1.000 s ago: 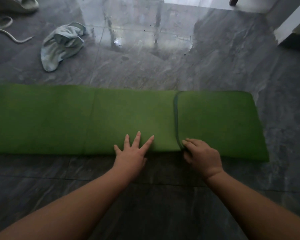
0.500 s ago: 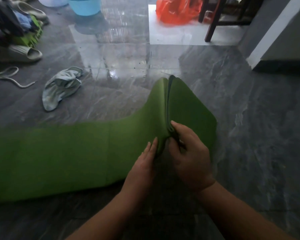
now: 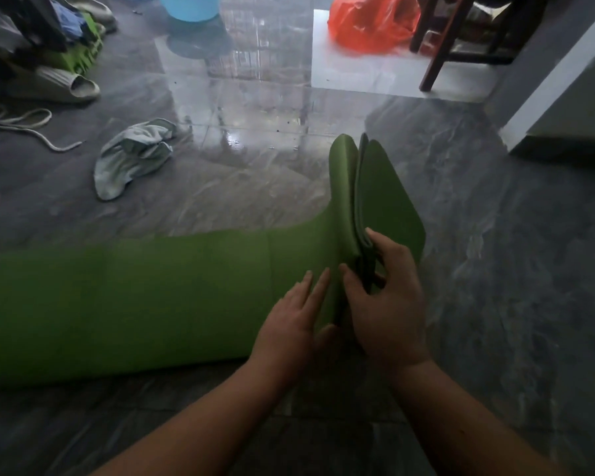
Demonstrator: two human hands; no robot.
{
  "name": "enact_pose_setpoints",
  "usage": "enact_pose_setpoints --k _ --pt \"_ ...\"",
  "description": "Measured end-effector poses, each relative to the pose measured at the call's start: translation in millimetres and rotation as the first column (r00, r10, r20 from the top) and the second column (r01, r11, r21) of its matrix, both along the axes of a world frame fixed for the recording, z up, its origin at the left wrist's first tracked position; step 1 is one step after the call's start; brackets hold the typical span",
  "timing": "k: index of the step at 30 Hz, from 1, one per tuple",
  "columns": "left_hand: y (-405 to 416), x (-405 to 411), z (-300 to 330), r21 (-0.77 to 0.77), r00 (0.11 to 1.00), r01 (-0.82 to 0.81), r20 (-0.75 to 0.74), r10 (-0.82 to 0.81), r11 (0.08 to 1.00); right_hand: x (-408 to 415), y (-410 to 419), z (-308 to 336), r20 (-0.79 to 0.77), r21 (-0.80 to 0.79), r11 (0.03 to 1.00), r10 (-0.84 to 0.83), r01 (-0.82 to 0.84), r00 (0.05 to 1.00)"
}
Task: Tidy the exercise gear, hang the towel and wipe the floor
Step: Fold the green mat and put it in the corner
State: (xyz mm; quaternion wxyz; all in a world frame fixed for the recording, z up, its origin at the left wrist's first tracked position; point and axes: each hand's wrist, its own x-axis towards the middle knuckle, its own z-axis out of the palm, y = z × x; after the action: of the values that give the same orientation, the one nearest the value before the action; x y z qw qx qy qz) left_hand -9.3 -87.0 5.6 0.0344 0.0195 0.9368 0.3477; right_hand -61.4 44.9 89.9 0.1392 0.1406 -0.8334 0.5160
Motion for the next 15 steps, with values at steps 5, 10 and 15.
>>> enact_pose_setpoints --k 5,10,15 --pt "-89.4 48.7 -35.6 -0.526 0.964 0.098 0.260 0.051 0.845 3.5 -17.3 -7.8 -0.026 0.075 0.993 0.089 -0.087 0.996" --pt "-192.5 91.8 -60.0 -0.637 0.787 0.120 0.529 0.318 0.762 11.4 -54.7 -12.6 -0.065 0.285 0.941 0.209 -0.182 0.976" --pt "-239.2 108.9 -69.9 -0.611 0.742 0.151 0.589 0.319 0.777 18.3 -79.5 -28.8 -0.082 0.495 0.839 0.301 -0.223 0.950"
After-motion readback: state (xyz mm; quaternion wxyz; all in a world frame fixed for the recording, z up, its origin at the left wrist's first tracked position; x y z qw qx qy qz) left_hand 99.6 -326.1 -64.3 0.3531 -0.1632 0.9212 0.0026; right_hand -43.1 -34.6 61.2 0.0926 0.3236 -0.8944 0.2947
